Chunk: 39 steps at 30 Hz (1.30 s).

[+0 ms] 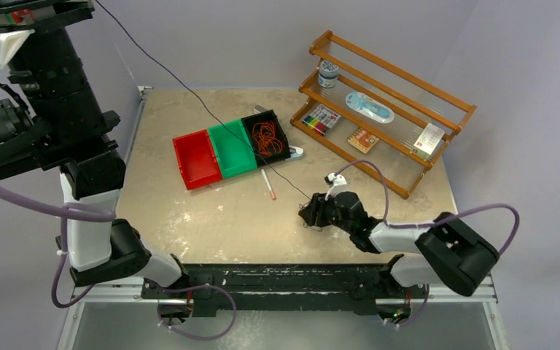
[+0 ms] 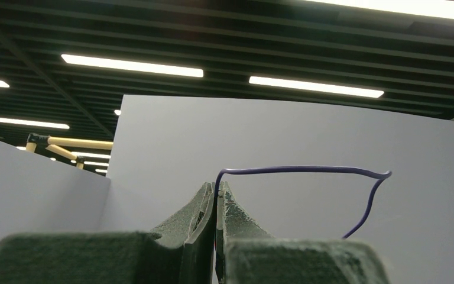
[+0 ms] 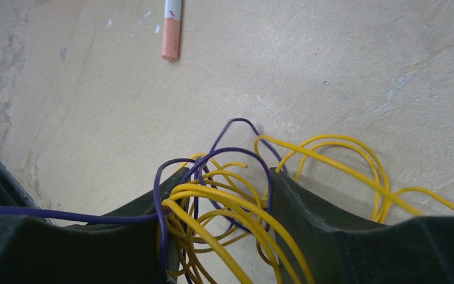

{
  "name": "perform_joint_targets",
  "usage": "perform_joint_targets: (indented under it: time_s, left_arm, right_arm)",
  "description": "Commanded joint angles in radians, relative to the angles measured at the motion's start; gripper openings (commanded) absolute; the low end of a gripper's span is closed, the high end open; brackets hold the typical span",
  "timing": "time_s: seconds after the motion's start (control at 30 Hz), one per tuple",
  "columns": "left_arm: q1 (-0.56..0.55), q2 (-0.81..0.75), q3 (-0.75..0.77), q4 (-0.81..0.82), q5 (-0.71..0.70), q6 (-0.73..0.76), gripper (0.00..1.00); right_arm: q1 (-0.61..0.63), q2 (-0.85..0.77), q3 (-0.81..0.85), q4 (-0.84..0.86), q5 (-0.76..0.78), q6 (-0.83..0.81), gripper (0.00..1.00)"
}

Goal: Untangle the cables

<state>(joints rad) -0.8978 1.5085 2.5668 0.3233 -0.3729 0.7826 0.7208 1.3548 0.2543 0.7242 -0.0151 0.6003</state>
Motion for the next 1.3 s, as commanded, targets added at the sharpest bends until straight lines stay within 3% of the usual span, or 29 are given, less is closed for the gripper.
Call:
perform_joint_targets:
  time_s: [0.0,0.3,0.47,0.63,0.77,0.9,1.07,1.27]
  left_arm:
    - [-0.001,-0.035,-0.045,-0.007,-0.037,0.001,0.00]
    - [0.000,-0.090,-0.271,-0.119,0.015,-0.296,0.00]
    - [0.000,-0.087,-0.318,-0.127,0.048,-0.383,0.00]
    - [0.001,-0.086,-0.326,-0.128,0.045,-0.396,0.00]
    - [0.000,-0.087,-0.326,-0.132,0.043,-0.402,0.00]
    - [0.001,-0.087,-0.323,-0.137,0.039,-0.396,0.00]
    - [-0.001,-0.093,-0.323,-0.140,0.040,-0.395,0.00]
    - [-0.001,-0.109,-0.344,-0.135,0.028,-0.391,0.00]
  right_arm:
    - [0.002,-0.139,-0.022,-0.010,0.060,-0.027,0.56]
    - [0.002,-0.558,0.036,-0.123,-0.083,-0.381,0.71]
    - [0.002,-0.649,0.088,-0.186,-0.167,-0.544,0.79]
    - [0.002,-0.544,0.142,-0.146,-0.252,-0.651,0.82]
    - [0.002,-0.385,0.225,-0.210,-0.312,-0.723,0.82]
    - [0.002,-0.272,0.251,-0.205,-0.301,-0.703,0.81]
    - [0.002,-0.208,0.240,-0.164,-0.183,-0.648,0.72]
    - [0.002,-0.155,0.253,-0.152,-0.075,-0.614,0.55]
